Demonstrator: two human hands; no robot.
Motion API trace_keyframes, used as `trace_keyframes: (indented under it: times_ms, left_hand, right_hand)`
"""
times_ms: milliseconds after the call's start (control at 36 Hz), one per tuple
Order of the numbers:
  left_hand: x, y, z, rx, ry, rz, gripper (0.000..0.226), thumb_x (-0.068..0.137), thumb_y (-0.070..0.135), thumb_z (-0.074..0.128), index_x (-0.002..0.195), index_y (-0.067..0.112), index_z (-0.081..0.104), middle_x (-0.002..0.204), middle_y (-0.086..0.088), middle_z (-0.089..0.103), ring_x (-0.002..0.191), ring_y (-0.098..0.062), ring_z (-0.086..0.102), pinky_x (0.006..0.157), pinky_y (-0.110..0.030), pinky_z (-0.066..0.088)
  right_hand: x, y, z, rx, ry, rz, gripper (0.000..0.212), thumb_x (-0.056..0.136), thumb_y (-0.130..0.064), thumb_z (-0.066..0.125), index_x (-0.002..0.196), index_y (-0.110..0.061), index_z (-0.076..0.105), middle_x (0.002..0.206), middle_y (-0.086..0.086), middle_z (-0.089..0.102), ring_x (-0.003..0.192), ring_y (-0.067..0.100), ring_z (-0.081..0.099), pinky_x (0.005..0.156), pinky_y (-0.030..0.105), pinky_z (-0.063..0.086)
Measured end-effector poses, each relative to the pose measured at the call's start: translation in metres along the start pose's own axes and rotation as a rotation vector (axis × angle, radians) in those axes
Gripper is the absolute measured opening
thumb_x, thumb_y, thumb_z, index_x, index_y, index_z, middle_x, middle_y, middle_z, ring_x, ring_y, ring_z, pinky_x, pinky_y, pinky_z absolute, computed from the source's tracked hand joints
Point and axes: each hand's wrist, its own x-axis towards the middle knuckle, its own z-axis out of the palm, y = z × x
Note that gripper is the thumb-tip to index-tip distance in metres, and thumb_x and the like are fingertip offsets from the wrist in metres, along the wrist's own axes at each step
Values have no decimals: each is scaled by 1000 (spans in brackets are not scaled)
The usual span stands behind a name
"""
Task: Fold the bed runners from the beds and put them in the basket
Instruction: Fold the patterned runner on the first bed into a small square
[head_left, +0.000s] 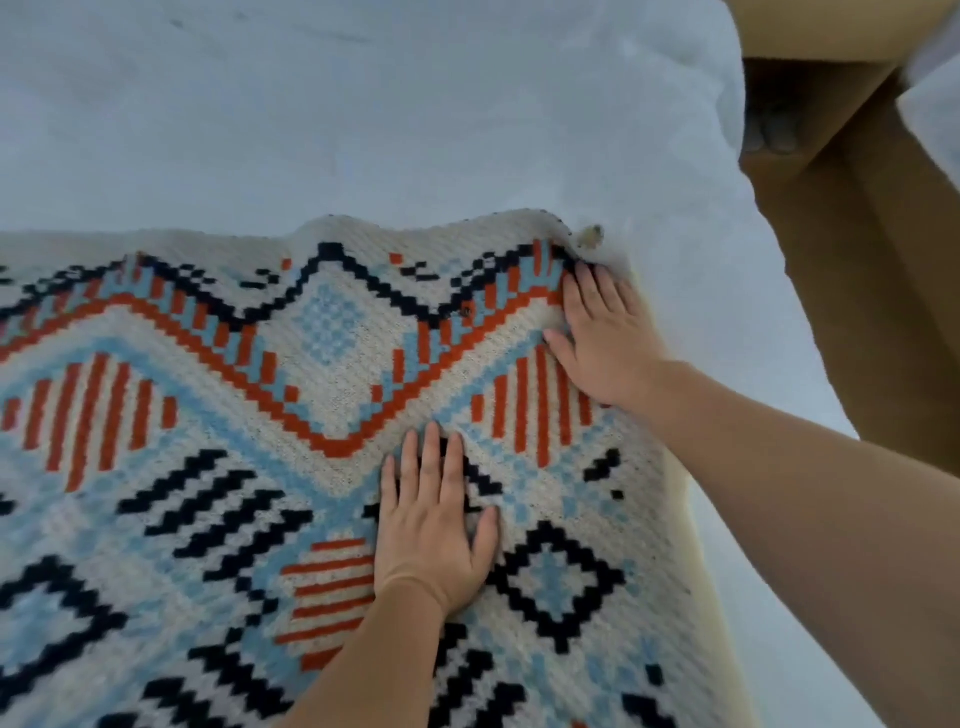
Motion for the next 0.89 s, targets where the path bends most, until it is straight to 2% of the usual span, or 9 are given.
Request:
trace_keyframes:
  times_ms: [195,278,333,389,445,556,611,722,889]
  left_hand:
    - [5,-8,12,32,5,22,76,93,56,14,152,9,4,160,-12,0,147,-30,6,116,-47,4]
    - [7,-8,14,40,10,32,76,93,56,13,151,7,9,159,-12,-2,147,-30,6,116,-47,5]
    - [8,-9,14,42,10,37,75,93,56,12,150,7,11,159,-12,0,147,-30,6,115,-48,6]
    - [8,-9,14,34,1,35,74,93,55,11,150,7,12,160,-13,5,146,-30,8,114,-49,9]
    - [9,-8,13,28,-5,32,74,94,55,11,150,6,14,158,-15,12,146,-31,11,113,-50,11]
    - [9,-7,11,14,4,29,75,94,54,8,149,5,16,157,-17,15,146,-30,12,113,-50,11]
    - [10,-7,11,8,25,39,74,93,54,9,149,6,16,157,-16,14,146,-29,12,113,-49,11]
    - [9,-7,6,1,35,14,75,92,56,15,151,10,9,159,-13,7,147,-28,4,116,-47,3]
    - [-4,15,-33,-49,-36,-22,76,91,60,12,152,18,-5,161,-5,-12,147,-21,-11,119,-42,-6]
  right_hand:
    - [53,16,-25,130,56,62,79,95,-18,45,151,-10,-10,159,11,-17,147,28,-8,119,41,-1]
    - [66,24,-39,94,83,5,75,83,-7,57,148,-12,21,160,7,8,147,29,4,120,46,6]
    - [69,28,-45,59,128,-94,39,78,-4,59,115,-12,52,140,9,42,139,29,23,117,45,15]
    - [66,33,-49,77,205,-149,19,73,-3,60,83,-13,47,109,5,51,124,30,37,111,40,25]
    - [61,40,-51,114,240,-194,21,74,-8,65,75,-14,45,108,7,50,117,30,41,103,39,30]
    - [44,51,-57,152,286,-193,21,85,-19,65,83,-12,46,101,11,51,94,32,52,79,39,43]
    - [30,53,-60,168,286,-170,19,91,-21,57,106,-11,49,100,11,54,87,35,55,72,39,45]
    - [-11,45,-74,70,113,-226,48,99,-25,44,144,-30,30,107,4,50,85,27,52,73,37,45]
    - [-91,37,-92,2,-3,-252,50,99,-34,35,148,-34,25,122,3,49,89,23,52,74,32,43]
